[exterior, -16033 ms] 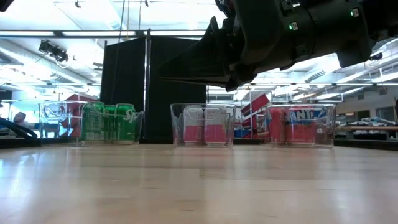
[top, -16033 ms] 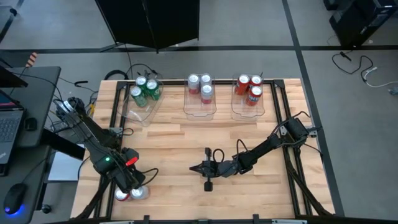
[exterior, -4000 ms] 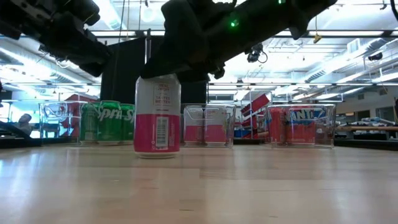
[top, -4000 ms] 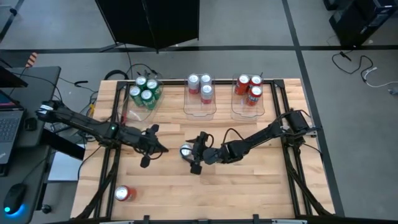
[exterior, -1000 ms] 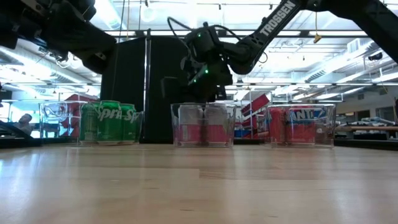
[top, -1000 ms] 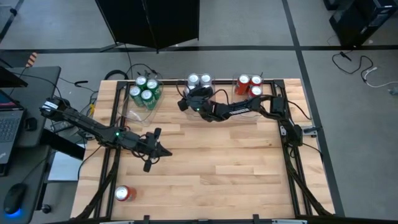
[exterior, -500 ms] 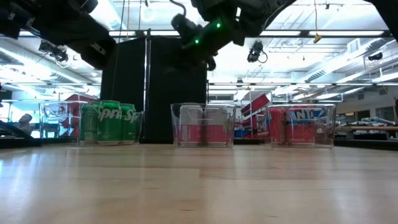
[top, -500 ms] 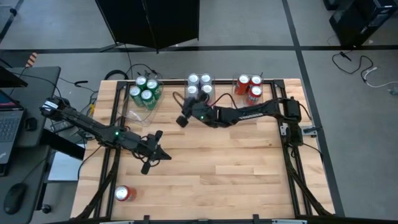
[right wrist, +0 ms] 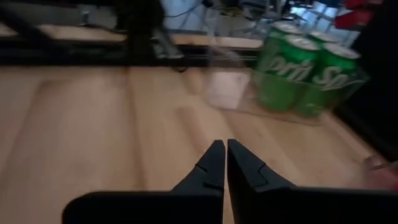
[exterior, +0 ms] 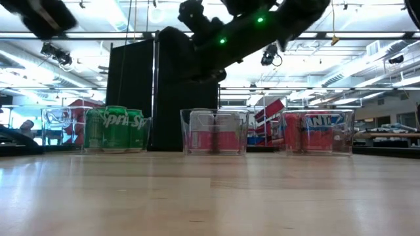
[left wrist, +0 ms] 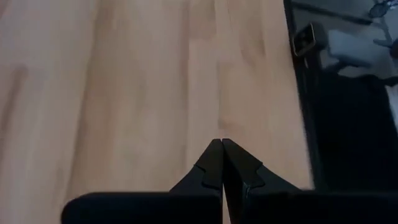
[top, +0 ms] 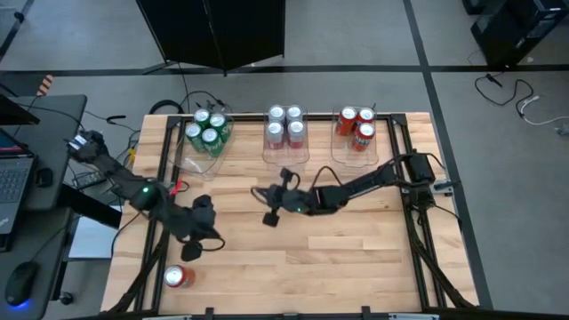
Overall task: Sort soda cans
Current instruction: Put the red soda can into the right transparent bin
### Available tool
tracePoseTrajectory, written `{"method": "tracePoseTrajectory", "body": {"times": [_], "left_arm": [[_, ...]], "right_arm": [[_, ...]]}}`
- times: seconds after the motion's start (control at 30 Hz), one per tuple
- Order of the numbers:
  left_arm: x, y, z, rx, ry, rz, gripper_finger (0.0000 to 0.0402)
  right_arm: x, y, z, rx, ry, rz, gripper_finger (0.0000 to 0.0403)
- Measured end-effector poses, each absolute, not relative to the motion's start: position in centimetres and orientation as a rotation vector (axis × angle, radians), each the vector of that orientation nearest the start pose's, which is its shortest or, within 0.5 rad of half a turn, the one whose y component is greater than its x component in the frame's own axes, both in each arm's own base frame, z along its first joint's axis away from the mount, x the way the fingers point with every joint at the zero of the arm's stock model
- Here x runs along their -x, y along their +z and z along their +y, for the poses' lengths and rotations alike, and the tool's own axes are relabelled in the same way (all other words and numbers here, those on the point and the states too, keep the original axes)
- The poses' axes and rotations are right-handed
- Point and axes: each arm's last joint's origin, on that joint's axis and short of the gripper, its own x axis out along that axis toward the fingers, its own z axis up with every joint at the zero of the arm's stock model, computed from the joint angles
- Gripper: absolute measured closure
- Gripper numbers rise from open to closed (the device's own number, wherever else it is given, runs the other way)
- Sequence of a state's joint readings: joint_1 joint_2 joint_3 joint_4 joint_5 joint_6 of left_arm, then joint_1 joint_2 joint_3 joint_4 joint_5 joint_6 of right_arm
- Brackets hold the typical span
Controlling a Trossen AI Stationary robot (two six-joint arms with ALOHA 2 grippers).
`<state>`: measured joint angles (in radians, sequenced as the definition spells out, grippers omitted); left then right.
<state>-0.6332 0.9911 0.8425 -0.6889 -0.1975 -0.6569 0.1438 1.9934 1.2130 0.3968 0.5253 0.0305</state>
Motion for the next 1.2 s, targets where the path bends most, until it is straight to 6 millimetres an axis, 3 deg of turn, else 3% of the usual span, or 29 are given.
{"method": "tracePoseTrajectory", "body": {"times": [0.4, 0.67, 0.93, 1.2], "left_arm": [[-15.1, 30.5, -18.8, 0.2, -0.008, 1.185, 0.0401], [-14.2, 31.4, -24.1, 0.418, 0.101, 1.303, 0.04], [-12.1, 31.4, -25.0, 0.604, 0.377, 1.338, 0.0391], [-12.0, 31.3, -25.6, 0.736, 0.428, 1.38, 0.0316]], "right_arm": [[-41.8, 17.4, 9.2, 0.124, -0.277, 0.365, 0.0402], [-41.5, 17.4, 10.2, 0.13, -0.256, 0.363, 0.0402], [-41.4, 17.4, 10.9, 0.126, -0.242, 0.361, 0.0402], [-41.1, 17.4, 11.7, 0.129, -0.223, 0.36, 0.0402]]}}
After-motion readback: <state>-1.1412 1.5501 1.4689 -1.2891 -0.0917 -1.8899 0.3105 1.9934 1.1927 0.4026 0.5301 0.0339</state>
